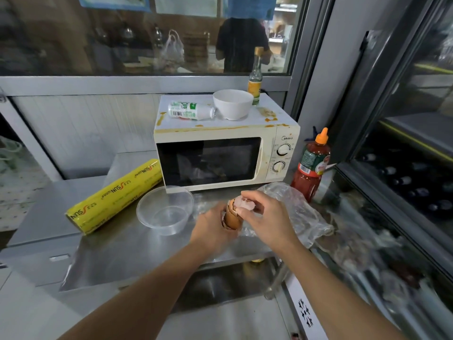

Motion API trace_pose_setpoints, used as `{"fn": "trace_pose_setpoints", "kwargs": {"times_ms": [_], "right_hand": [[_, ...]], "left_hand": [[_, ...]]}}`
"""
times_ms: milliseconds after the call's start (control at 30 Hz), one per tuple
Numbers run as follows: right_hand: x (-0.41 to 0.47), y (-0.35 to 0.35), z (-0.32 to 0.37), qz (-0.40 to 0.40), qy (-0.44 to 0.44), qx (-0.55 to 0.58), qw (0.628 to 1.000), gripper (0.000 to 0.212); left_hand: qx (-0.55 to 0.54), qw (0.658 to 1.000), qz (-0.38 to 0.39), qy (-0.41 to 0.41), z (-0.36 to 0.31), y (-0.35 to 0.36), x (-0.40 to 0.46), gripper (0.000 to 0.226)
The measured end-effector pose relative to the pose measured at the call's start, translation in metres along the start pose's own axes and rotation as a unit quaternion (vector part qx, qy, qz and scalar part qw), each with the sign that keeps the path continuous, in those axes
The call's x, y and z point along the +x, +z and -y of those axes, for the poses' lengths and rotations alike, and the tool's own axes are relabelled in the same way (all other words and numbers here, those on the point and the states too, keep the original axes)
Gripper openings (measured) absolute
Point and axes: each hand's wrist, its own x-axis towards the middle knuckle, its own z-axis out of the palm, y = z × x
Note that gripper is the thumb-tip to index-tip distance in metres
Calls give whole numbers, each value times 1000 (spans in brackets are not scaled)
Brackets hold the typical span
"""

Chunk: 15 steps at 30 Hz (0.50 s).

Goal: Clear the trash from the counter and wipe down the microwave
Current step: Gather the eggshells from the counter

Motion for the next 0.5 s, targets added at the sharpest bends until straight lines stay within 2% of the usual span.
{"fn": "trace_pose_setpoints", "kwargs": {"times_ms": [267,500], "right_hand": [[-22,-19,-4,-36,13,14,999,34],[-61,-44,7,-109,34,-21,993,31]], "left_hand": [[4,1000,19,13,-17,10,-9,40],[1,994,61,94,-38,24,-34,55]]}}
